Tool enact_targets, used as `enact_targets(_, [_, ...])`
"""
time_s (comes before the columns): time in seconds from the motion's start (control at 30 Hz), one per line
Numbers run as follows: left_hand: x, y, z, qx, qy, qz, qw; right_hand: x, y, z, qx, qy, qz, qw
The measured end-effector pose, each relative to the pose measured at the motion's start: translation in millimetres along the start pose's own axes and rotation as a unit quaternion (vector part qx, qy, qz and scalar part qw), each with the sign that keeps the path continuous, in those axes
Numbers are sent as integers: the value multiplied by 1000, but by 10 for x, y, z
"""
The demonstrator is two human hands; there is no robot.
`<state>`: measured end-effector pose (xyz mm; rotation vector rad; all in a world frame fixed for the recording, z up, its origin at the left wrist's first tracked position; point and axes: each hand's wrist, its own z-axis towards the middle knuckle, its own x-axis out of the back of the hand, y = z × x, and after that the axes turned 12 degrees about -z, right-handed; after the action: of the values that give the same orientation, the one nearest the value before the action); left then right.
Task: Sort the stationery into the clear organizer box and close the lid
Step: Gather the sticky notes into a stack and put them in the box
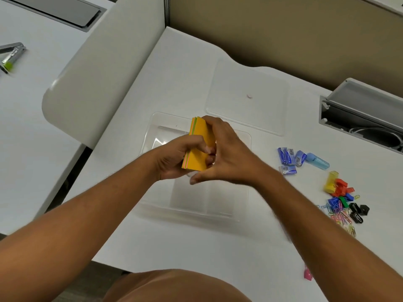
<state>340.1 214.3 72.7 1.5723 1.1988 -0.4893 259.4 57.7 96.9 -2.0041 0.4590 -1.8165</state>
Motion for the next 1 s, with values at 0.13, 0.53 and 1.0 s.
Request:
enact_targets(0.13, [121,69,46,1,-27,-4,1000,244,228,161,-81,-89,203,972])
enact_targets(0.53, [223,252,82,-150,235,324,904,115,230,330,-254,53,349,900])
enact_targets(1.0, [586,91,138,-257,342,505,750,-312,209,402,-309,170,160,922])
